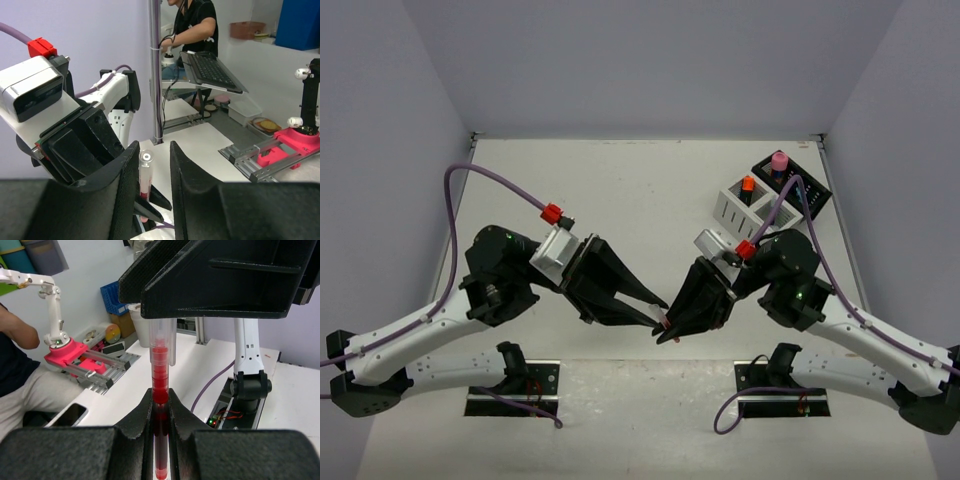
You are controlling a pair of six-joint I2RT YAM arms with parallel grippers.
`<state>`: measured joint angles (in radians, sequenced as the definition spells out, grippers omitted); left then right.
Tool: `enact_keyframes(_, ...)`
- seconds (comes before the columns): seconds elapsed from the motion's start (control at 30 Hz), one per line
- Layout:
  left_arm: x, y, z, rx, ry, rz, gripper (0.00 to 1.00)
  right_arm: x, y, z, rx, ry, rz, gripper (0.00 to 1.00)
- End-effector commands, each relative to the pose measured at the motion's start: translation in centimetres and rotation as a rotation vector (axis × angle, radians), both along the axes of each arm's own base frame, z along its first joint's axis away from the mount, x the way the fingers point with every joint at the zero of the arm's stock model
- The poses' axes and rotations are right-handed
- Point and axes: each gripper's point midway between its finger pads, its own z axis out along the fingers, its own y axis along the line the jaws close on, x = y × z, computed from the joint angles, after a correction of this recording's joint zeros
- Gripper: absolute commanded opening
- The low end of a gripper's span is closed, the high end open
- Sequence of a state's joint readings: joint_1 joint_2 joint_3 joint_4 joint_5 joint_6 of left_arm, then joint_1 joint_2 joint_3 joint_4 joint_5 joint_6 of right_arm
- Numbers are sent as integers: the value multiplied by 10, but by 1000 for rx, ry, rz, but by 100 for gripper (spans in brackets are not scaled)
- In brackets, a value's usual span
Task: Sort the stationery into containers
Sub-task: Close the pen cap on the pen.
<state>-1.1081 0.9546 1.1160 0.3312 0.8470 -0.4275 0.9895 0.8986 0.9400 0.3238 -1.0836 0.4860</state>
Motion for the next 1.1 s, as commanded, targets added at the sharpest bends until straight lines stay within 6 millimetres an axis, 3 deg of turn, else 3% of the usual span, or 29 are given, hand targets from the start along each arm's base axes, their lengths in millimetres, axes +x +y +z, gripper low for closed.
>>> enact_keyframes(0.0, 3, 1, 9, -34, 7, 30, 30, 0, -2, 20, 52, -34, -21, 0)
enact_keyframes(0.23, 20, -7, -3, -2, 69, 120, 11, 11, 0, 23, 70, -42, -111, 0)
enact_keyframes(0.33, 31, -11, -12, 27, 120, 175, 0, 29, 4, 29, 85, -22, -244, 0)
enact_keyframes(0.5, 86, -8, -33, 85, 292, 495, 0, 75, -4, 44, 144, 75, -560, 0)
enact_keyframes(0.53, 88, -8, -36, 90, 303, 509, 0, 77, -4, 42, 139, 91, -573, 0)
enact_keyframes(0.57, 106, 0, -41, 94, 351, 620, 0, 93, -9, 43, 160, 135, -675, 0)
enact_keyframes(0.67, 124, 10, -45, 98, 403, 734, 0, 108, -19, 48, 205, 188, -773, 0)
enact_keyframes(0.83, 129, 4, -51, 134, 418, 749, 0, 117, -17, 51, 200, 217, -813, 0)
enact_keyframes(1.07, 123, -8, -56, 171, 366, 699, 0, 117, 5, 37, 118, 172, -752, 0)
